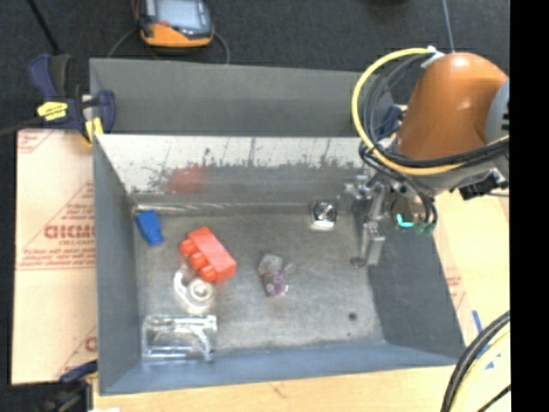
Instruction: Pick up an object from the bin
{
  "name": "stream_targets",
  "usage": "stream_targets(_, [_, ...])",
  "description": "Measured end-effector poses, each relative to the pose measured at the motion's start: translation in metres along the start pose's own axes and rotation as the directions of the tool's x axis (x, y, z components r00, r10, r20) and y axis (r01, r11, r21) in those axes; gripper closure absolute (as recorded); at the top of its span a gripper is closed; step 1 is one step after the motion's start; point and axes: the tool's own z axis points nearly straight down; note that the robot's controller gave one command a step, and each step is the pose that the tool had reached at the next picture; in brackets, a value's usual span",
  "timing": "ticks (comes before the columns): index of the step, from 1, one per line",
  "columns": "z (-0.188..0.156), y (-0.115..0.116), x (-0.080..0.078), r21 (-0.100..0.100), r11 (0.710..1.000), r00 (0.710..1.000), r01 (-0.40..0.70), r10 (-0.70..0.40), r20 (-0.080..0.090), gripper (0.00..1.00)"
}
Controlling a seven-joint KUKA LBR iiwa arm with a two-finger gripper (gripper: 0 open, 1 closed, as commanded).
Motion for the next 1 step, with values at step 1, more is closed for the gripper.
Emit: stream_targets(1, [0.1637,0.0925,0.0234,-0.001,0.958,0.958,0.288,-0.288,0.001,0.0])
